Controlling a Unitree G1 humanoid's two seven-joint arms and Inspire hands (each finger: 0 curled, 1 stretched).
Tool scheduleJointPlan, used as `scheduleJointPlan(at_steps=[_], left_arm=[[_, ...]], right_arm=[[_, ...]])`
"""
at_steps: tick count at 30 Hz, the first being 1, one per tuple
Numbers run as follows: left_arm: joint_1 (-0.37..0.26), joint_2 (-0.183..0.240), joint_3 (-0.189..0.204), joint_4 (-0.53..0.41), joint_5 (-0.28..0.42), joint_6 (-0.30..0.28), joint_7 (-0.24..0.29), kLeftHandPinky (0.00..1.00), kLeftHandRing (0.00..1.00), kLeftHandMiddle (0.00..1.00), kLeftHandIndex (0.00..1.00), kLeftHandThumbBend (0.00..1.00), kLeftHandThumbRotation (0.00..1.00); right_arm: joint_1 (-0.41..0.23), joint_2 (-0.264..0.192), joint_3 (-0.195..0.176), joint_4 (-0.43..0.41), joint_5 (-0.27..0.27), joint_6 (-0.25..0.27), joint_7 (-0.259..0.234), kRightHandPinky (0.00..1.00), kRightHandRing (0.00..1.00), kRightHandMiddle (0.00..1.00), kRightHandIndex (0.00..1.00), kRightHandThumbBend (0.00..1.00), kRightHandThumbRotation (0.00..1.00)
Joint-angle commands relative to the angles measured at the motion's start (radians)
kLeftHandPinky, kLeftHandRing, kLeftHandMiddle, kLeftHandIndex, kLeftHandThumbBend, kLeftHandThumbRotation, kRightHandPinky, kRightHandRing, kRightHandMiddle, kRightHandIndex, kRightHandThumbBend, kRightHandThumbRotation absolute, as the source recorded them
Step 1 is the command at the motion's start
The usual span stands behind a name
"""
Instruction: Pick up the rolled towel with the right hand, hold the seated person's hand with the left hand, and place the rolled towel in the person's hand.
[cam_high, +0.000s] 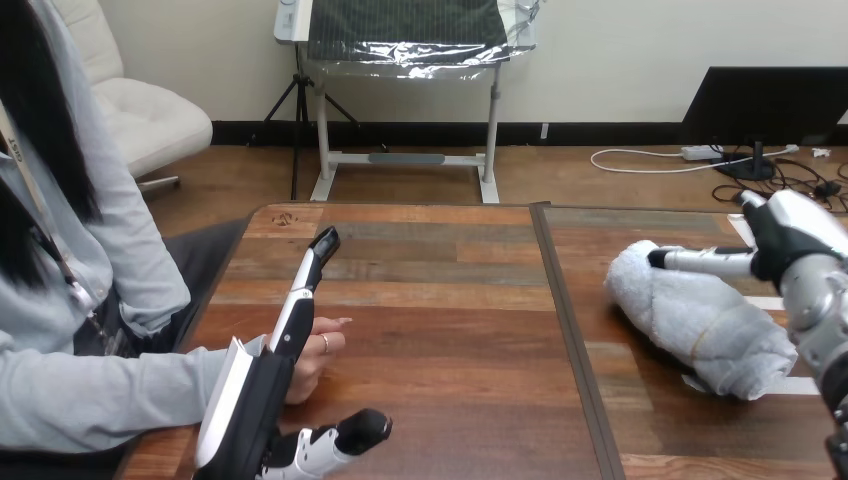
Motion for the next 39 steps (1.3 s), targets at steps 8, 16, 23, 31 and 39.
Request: scheduleJointPlan(at_steps=[8, 16, 23, 31, 39], left_arm=[[0.007, -0.002, 0.021, -0.102, -0.013, 0.006, -0.006, 1.0, 1.0, 1.0, 1.0, 1.0, 0.84], [0.034, -0.003, 0.019, -0.147, -0.017, 0.026, -0.01, 1.0, 1.0, 1.0, 1.0, 1.0, 0.85], [0.042, 0.004, 0.012, -0.157, -0.034, 0.014, -0.018, 1.0, 1.0, 1.0, 1.0, 1.0, 0.84], [0.049, 0.008, 0.016, -0.171, -0.041, 0.006, -0.032, 0.99, 1.0, 1.0, 1.0, 1.0, 0.83], [0.067, 0.013, 0.017, -0.201, -0.049, 0.014, -0.045, 0.98, 1.0, 1.0, 1.0, 1.0, 0.83]], right_arm=[[0.018, 0.046, 0.038, 0.001, -0.031, 0.02, 0.025, 0.96, 1.0, 0.98, 0.97, 1.0, 0.63], [0.043, 0.065, 0.044, 0.004, -0.034, 0.037, 0.049, 0.94, 1.0, 0.99, 0.98, 1.0, 0.66], [0.065, 0.087, 0.05, 0.004, -0.032, 0.049, 0.07, 0.94, 1.0, 1.0, 0.99, 1.0, 0.65], [0.087, 0.107, 0.065, 0.006, -0.041, 0.06, 0.08, 0.94, 1.0, 1.0, 1.0, 0.98, 0.65], [0.102, 0.12, 0.083, 0.006, -0.053, 0.069, 0.085, 0.89, 1.0, 1.0, 1.0, 0.98, 0.65]])
